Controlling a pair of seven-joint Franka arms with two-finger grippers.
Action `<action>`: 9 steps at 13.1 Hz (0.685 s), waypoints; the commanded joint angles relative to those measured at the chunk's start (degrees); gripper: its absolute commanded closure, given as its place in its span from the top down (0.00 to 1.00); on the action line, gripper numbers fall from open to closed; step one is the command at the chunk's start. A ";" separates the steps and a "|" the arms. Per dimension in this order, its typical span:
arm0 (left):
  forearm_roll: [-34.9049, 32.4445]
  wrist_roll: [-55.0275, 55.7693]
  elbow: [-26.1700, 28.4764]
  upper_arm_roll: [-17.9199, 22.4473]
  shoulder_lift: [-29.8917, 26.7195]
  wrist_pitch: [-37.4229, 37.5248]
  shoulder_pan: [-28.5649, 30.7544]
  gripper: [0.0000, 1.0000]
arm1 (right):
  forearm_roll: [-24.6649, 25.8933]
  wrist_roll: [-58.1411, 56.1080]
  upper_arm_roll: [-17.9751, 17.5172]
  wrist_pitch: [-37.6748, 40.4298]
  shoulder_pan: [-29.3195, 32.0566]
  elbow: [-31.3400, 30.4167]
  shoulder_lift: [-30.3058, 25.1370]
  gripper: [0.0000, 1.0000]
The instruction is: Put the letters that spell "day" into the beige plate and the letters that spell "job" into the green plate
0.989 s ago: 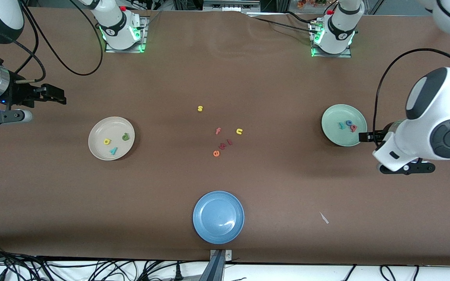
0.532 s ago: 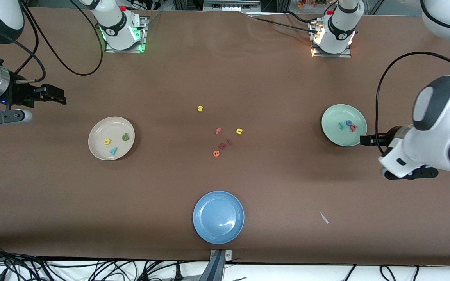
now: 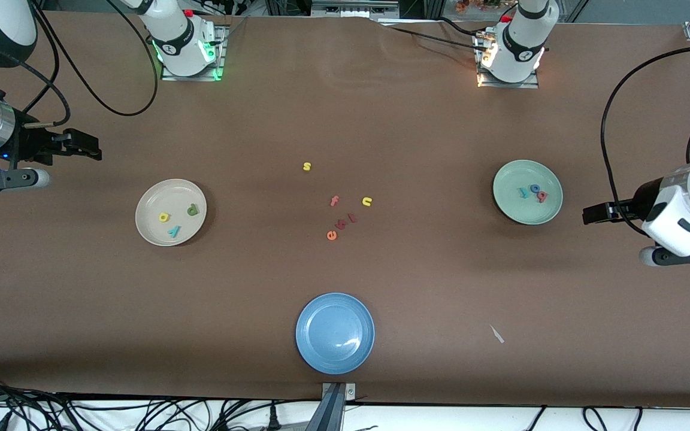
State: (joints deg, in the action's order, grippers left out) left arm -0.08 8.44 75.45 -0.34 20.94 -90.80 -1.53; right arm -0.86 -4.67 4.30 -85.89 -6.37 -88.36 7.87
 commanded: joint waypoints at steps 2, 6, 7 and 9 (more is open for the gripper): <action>0.79 -5.35 20.50 -1.77 -12.48 -12.72 2.31 0.93 | 0.15 -0.95 -0.34 0.90 0.57 0.65 0.12 1.00; 0.96 -5.63 20.97 -1.86 -12.85 -15.81 3.29 1.00 | 0.15 -0.95 -0.34 0.90 0.48 0.65 0.13 1.00; 1.05 -5.63 20.79 -1.86 -12.85 -15.64 3.20 1.00 | 0.15 -0.95 -0.25 0.90 0.48 0.65 0.13 1.00; 0.88 -5.71 20.62 -1.86 -12.68 -15.38 3.20 1.00 | 0.15 -0.95 -0.34 0.90 0.57 0.65 0.13 1.00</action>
State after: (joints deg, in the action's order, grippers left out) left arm -0.09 4.27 94.81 -1.53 9.54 -105.57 0.91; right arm -0.86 -4.77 4.30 -85.89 -6.36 -88.36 7.89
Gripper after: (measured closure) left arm 0.000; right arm 0.000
